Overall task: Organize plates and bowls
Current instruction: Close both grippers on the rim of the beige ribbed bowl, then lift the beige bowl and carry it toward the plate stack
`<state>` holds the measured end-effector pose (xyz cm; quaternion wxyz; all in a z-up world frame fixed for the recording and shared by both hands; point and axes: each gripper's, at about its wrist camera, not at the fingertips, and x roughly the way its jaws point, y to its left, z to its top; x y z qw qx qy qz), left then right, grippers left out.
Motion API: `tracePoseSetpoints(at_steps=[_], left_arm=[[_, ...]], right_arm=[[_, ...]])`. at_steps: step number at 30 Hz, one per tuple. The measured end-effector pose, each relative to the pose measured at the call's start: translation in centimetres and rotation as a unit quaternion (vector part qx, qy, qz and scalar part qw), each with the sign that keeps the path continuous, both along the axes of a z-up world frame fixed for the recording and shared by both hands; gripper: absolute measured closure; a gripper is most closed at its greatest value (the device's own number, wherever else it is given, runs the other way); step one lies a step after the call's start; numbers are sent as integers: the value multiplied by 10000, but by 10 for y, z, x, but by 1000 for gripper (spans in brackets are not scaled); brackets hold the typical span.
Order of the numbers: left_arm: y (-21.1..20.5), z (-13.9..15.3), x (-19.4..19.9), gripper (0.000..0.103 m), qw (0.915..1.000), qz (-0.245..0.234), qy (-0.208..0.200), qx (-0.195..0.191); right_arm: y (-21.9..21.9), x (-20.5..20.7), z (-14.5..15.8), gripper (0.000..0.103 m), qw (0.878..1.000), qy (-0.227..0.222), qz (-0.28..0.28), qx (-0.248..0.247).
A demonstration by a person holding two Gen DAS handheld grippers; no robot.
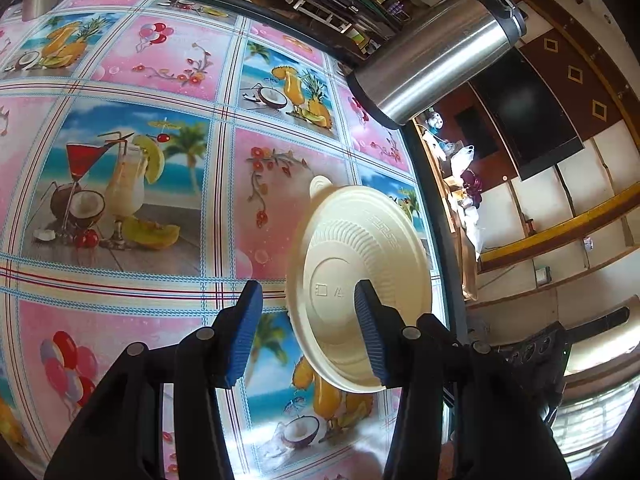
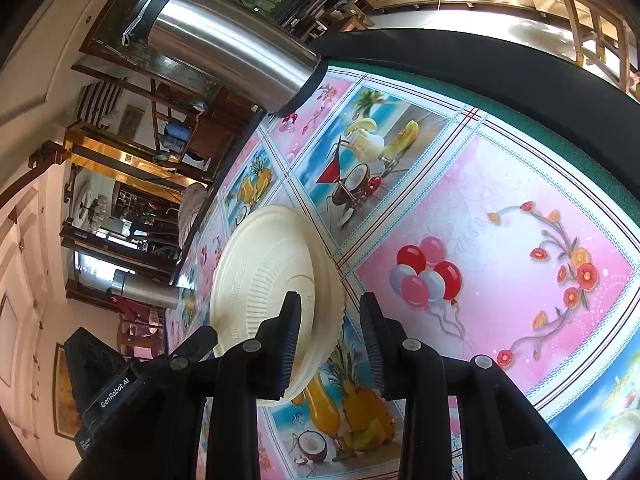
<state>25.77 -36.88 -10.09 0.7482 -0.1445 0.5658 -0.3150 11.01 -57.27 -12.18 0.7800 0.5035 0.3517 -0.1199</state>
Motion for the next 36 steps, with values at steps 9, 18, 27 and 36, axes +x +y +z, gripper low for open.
tracePoseSetpoints(at_steps=[9,18,27,36], left_arm=[[-1,2,-1,57,9999,-18,-90,-101],[-5,1,-2,58,9999,-78,-135,-63],[-4,-1,-1,63,9998,-66,-166,-4],[-3,-1,-2,85,9997,-67,-228,78]], right_arm=[[0,-1,2,69,10000,-51,-42,-42],[1,-2,2,69,9999,-93,-56,-72],[3,0,2,69,9999,-52,-35,-151],[3,1,2,69,9998,-60,-63,-157]])
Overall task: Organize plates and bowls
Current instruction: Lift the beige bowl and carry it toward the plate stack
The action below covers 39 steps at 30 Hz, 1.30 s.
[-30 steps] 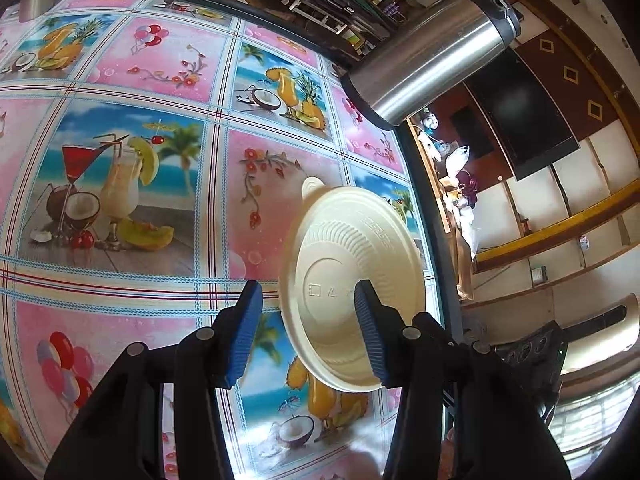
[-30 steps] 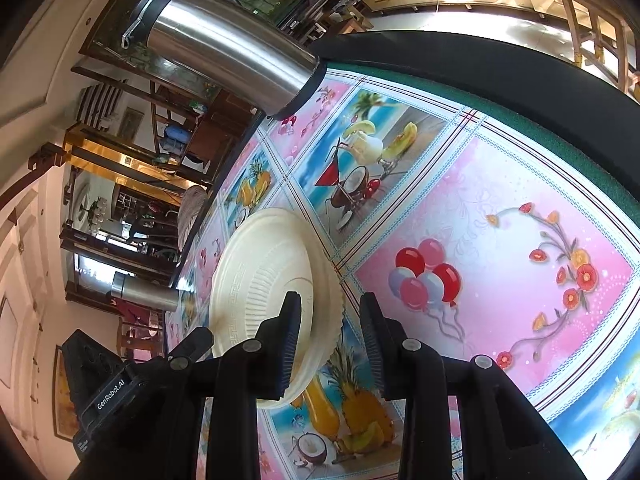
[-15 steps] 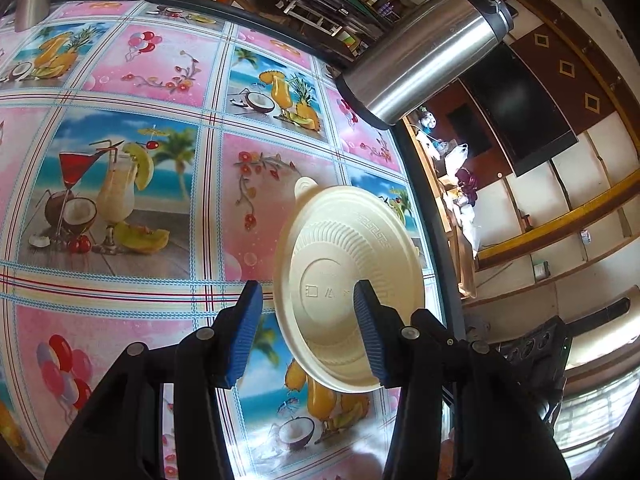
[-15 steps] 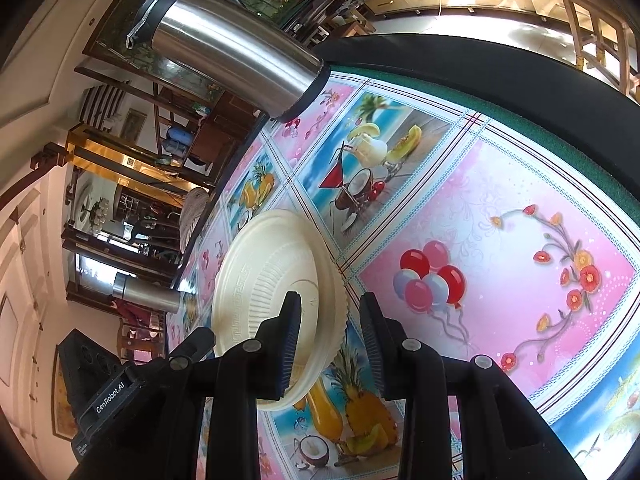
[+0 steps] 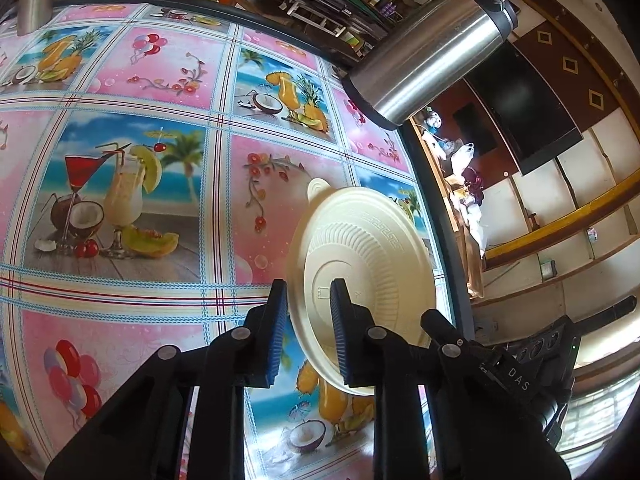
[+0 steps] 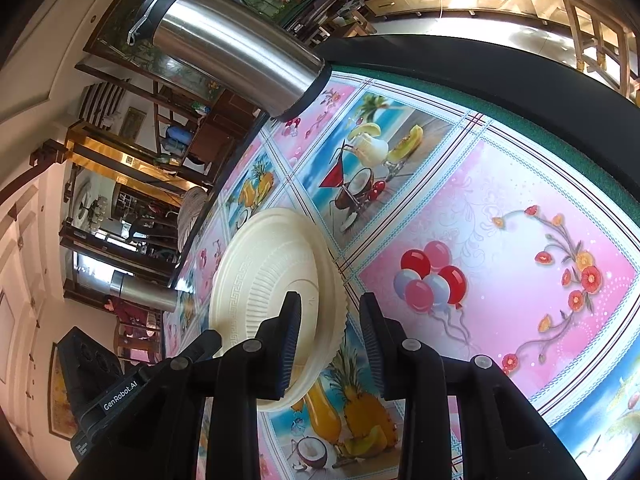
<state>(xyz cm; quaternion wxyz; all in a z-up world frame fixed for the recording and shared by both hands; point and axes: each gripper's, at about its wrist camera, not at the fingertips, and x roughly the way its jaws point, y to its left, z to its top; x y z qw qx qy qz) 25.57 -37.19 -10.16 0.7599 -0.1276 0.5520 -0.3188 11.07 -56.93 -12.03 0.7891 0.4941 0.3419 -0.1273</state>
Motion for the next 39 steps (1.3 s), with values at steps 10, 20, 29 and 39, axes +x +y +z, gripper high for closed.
tracePoseSetpoints(at_steps=[10,20,29,39], left_arm=[[-1,-3,1,95,10000,1,2,96],[0,-4,1,96,9999,-7,4,104],[15,-5,-11,96,9998,94,86,122],[68,0,-39,96,9991,349,199,162]], right_arm=[[3,4,-3,76,10000,13,55,-14],[3,6,-2,92,9999,56,76,-54],[2,0,-3,93,9998,32,86,191],[39,-11,-11,94,9972,183,448,569]])
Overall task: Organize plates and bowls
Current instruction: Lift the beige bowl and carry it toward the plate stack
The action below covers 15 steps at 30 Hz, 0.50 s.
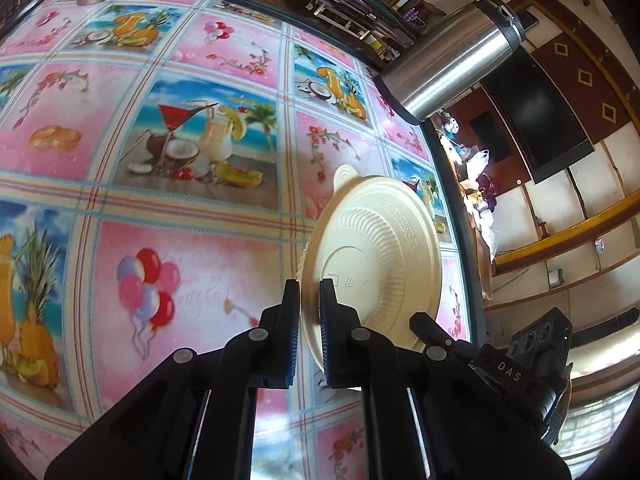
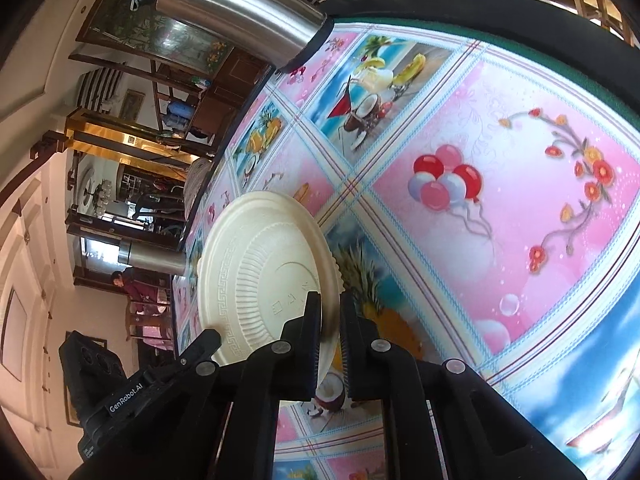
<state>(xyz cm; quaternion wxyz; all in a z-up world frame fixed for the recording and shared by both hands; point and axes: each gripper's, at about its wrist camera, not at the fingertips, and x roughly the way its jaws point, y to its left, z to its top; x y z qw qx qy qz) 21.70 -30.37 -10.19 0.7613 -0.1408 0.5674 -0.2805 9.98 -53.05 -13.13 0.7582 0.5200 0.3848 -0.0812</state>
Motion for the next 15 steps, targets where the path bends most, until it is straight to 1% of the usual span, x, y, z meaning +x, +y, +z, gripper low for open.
tracePoseSetpoints(at_steps=[4,12,15], left_arm=[[29,-5,-16,96,9998,142,103,35],[88,5,-52,96,9993,336,-11,158],[106,7,-68,96,9989,376,-79,278]], right_arm=[[26,-11,1,94,9998,-109,145,76],[79,-33,4,94,9981,-285,478,255],[97,-39,2,94,9973,-296,610,296]])
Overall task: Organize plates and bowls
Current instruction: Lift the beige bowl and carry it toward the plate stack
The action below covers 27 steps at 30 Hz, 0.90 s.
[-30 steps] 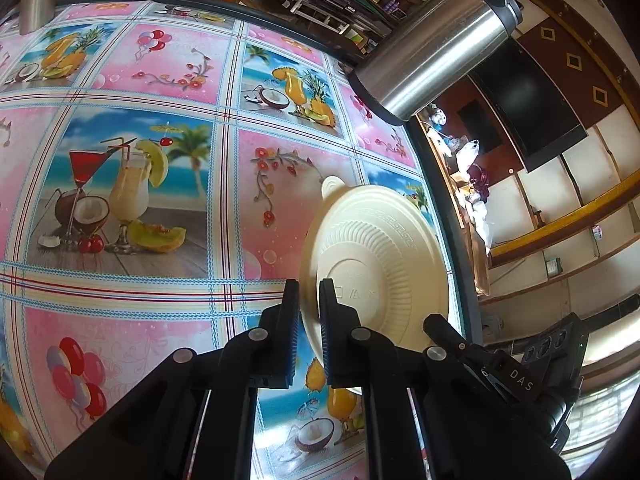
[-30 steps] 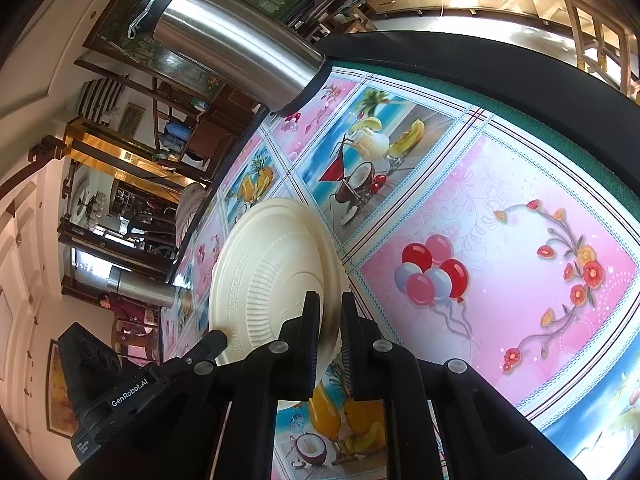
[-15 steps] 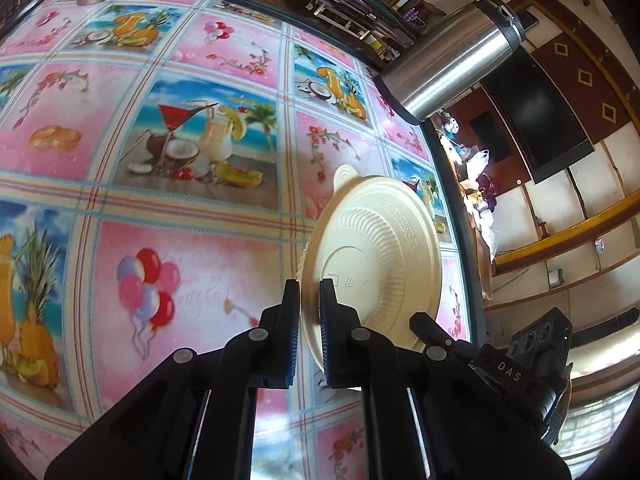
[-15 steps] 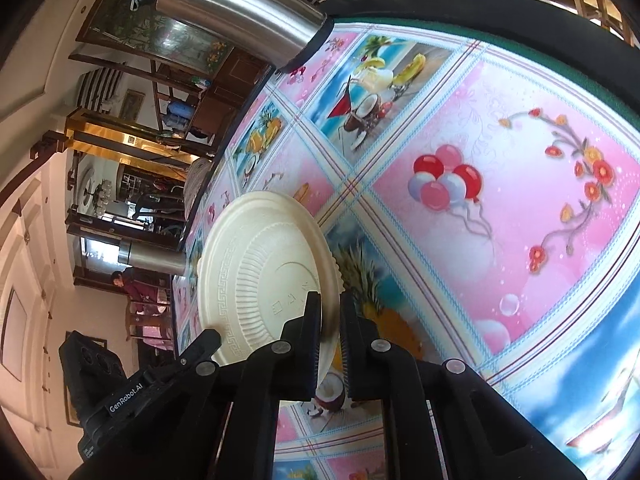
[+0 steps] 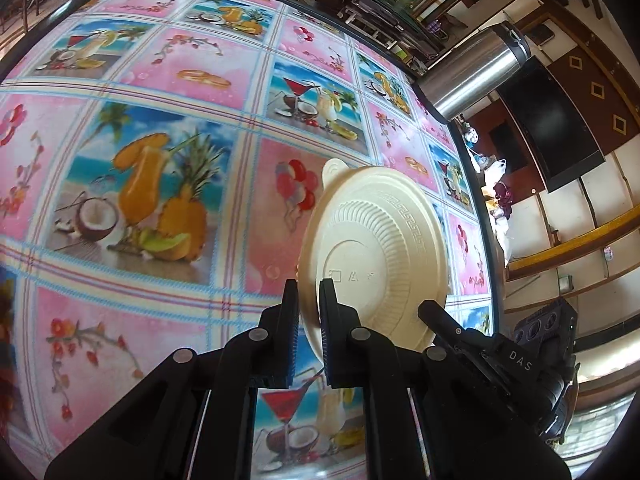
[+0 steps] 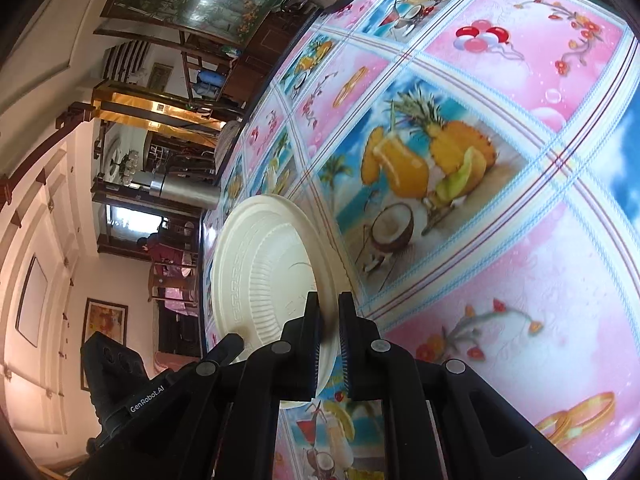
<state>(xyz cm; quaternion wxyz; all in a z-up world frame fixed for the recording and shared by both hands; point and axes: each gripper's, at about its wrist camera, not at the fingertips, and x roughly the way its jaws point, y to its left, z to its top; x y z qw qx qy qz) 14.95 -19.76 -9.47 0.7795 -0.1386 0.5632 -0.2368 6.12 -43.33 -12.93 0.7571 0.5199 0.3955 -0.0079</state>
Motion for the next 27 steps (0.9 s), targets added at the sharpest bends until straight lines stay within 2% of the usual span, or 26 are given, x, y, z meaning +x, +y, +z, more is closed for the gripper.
tracePoseSetpoints(at_steps=[6,17,27], left_arm=[[31,0,-23,95,9999,70,-24,81],[65,0,-61,95,9995,74,-164,250],[77,2,-97,93,9956,30,-619,698]], right_arm=[[33,-10,-7,94,9997,68,254,-7],[77,-35,1,94,9975,134,633,-283],[102,-61,9,94,9945,103,895,-528]])
